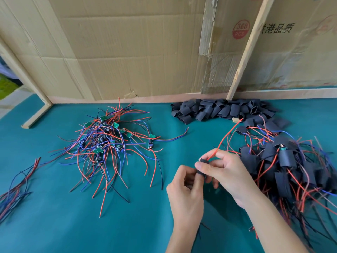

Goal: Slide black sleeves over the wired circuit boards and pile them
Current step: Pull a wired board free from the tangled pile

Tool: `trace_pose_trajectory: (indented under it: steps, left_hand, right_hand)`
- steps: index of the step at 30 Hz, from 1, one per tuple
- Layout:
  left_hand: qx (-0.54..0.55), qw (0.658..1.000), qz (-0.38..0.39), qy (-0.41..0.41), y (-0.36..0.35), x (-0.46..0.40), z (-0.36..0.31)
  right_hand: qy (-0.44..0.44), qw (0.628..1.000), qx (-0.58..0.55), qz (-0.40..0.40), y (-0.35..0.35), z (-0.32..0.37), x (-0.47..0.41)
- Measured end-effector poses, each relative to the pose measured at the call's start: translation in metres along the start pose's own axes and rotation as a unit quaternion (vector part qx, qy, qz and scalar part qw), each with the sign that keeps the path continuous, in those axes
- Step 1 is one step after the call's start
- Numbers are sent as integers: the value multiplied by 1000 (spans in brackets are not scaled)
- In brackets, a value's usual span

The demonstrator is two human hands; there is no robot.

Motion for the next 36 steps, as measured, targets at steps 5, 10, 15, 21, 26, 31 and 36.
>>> trace_pose_trajectory:
  steps: [5, 10, 15, 21, 26, 31, 36]
  left_hand:
    - [18, 1000, 13, -10, -1, 1, -3]
    - [23, 1000, 19, -1, -1, 1, -1]
    - [34, 999, 15, 6, -1, 2, -2]
    - [46, 999, -17, 20, 1, -1, 4]
    - [48, 996, -54, 47, 5, -2, 8]
    - [35, 996, -59, 52, 5, -3, 13]
    - [45, 997, -43, 48, 2, -3, 12]
  right_hand:
    - [17, 999, -26, -38, 6, 13, 6]
    - [55, 982, 91, -159, 73, 68, 30]
    - [77, 868, 399, -285, 164, 130, 39]
    - [192, 869, 455, -19, -30, 91, -44]
    - [101, 848, 512, 92, -98, 3, -113]
    - [137, 801, 583, 4, -95, 4, -120]
    - [103, 861, 498, -16, -53, 26, -83]
Point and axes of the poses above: each hand's wrist, its own x-axis away from the middle knuckle, its own y-axis out of the back of the hand, z = x × y, the point moved 4 cm from there along -x, towards the middle knuckle, and after that the axes turned 12 degrees about -x, right-handed, at the moved point
